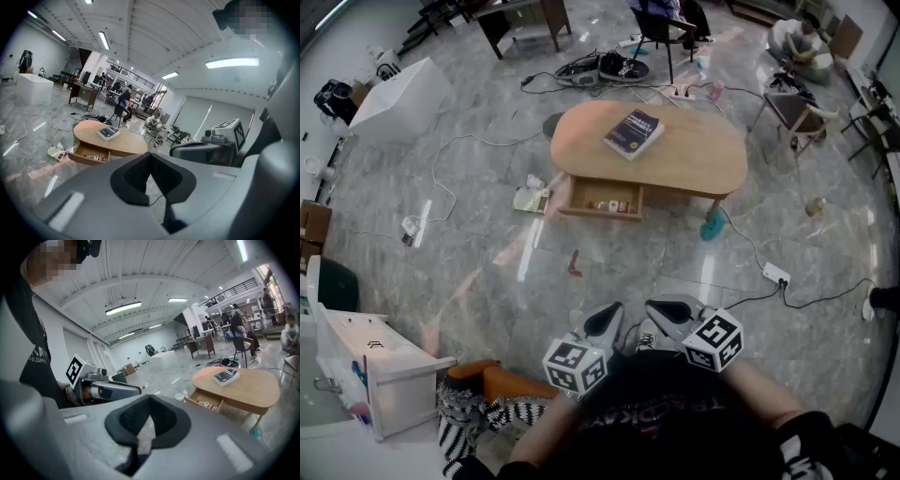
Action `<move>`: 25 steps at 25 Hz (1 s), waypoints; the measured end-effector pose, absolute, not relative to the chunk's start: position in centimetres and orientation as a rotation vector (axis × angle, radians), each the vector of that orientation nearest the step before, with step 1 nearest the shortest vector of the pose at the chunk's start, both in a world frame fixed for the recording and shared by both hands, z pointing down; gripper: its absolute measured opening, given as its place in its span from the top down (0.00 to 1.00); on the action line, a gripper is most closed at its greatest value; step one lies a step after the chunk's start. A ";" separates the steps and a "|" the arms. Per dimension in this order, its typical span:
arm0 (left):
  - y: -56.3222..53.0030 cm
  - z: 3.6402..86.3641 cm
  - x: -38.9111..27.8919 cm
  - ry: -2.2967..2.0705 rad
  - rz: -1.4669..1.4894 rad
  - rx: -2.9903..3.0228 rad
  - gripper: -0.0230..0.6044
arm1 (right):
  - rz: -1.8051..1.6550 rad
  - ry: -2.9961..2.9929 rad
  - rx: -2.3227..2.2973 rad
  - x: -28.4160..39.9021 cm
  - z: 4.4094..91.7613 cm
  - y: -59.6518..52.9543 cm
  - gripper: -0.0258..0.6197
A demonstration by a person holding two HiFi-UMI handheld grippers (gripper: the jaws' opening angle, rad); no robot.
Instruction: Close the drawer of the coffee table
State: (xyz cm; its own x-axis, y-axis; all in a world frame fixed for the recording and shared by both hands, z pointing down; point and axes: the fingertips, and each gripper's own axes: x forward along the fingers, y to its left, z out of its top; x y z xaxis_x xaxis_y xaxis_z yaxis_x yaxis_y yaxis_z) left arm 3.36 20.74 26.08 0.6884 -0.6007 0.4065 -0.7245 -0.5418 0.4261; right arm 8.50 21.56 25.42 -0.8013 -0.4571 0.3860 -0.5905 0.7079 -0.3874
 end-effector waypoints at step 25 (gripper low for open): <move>21.3 24.9 4.2 -0.934 0.249 2.391 0.96 | 0.734 -2.750 0.742 7.5 24.2 22.3 0.96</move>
State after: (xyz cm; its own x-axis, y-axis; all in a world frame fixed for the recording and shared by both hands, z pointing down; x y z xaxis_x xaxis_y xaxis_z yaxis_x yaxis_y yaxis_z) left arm 4.24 21.31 24.93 0.7409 -0.5681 0.3582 -0.6710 -0.6039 0.4302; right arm 7.51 22.29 24.19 -0.8542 -0.4172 0.3102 -0.5163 0.7511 -0.4116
